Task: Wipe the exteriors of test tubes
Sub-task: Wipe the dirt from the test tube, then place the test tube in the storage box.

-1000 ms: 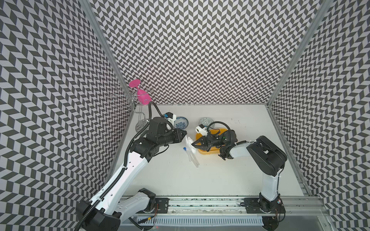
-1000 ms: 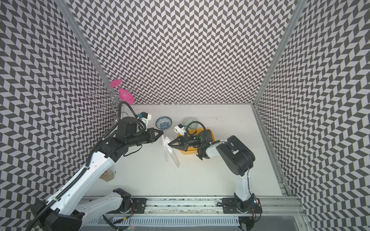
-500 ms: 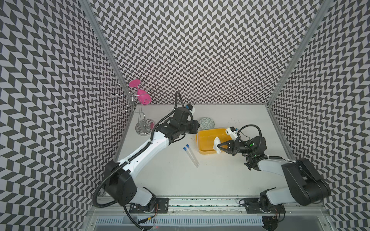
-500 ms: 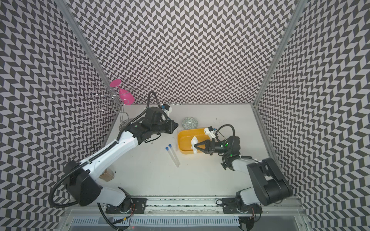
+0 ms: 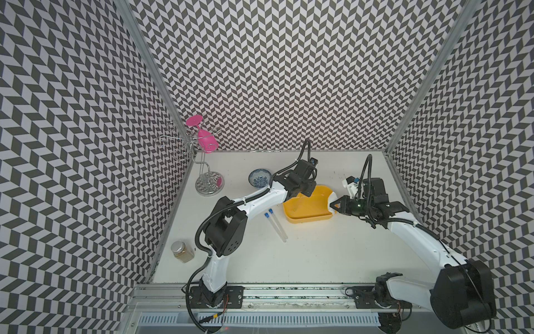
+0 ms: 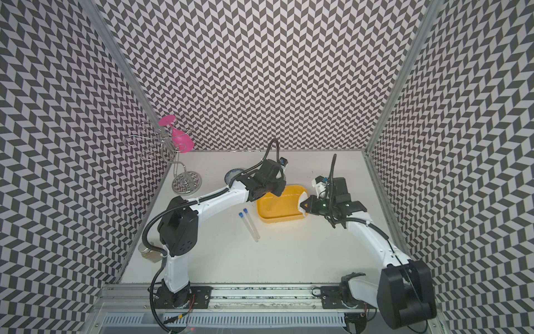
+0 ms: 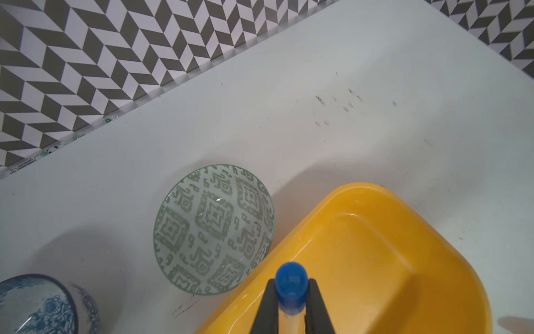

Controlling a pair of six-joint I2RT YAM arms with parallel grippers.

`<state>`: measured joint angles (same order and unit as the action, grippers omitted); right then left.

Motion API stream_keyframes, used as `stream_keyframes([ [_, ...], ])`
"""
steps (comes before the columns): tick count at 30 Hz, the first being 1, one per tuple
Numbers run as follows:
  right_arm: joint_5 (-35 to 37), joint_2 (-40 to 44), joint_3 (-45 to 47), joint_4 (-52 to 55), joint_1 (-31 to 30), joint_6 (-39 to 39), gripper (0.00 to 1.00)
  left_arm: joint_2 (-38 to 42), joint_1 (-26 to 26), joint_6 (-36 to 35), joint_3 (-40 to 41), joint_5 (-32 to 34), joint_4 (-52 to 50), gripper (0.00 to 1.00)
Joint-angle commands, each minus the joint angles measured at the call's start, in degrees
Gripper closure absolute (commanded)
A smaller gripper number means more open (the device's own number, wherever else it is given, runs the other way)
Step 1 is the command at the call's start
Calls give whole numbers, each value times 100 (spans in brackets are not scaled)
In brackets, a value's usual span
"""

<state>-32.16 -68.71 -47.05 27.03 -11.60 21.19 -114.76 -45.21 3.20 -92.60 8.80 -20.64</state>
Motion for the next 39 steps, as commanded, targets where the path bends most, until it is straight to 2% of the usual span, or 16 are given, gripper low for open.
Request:
stream_keyframes([
  [1, 567, 290, 98, 560, -5, -379, 100, -183, -234, -598, -104, 606, 421, 84],
  [7, 795, 567, 325, 786, -2, -392, 100, -485, -497, -873, 209, 761, 908, 84],
  [12, 830, 662, 420, 806, -6, -366, 100, -635, -552, -745, 284, 589, 966, 76],
  [15, 817, 640, 441, 766, -9, -347, 100, -559, -619, -714, 405, 506, 1034, 68],
  [18, 793, 605, 451, 686, -9, -324, 100, -554, -662, -668, 496, 409, 1067, 53],
  [21, 775, 570, 410, 672, -1, -334, 100, -518, -644, -470, 425, 395, 907, 46],
  [25, 730, 569, 389, 543, -4, -279, 100, -71, -516, 208, 0, 209, 307, 33],
  [28, 533, 498, 422, 343, -9, -225, 100, 353, -366, 1007, -536, 154, -607, 27],
  [30, 398, 418, 490, 132, -4, -163, 100, 715, -207, 1613, -609, 32, -1083, 21],
  [32, 290, 323, 569, -96, -7, -125, 100, 1191, 32, 2176, -375, -220, -1388, 10],
  [34, 214, 224, 604, -252, -11, -106, 100, 1624, 287, 2571, -5, -407, -1642, 4],
  [39, 73, 62, 648, -518, -12, -123, 100, 2487, 1043, 3173, 1014, -1087, -2233, 3],
])
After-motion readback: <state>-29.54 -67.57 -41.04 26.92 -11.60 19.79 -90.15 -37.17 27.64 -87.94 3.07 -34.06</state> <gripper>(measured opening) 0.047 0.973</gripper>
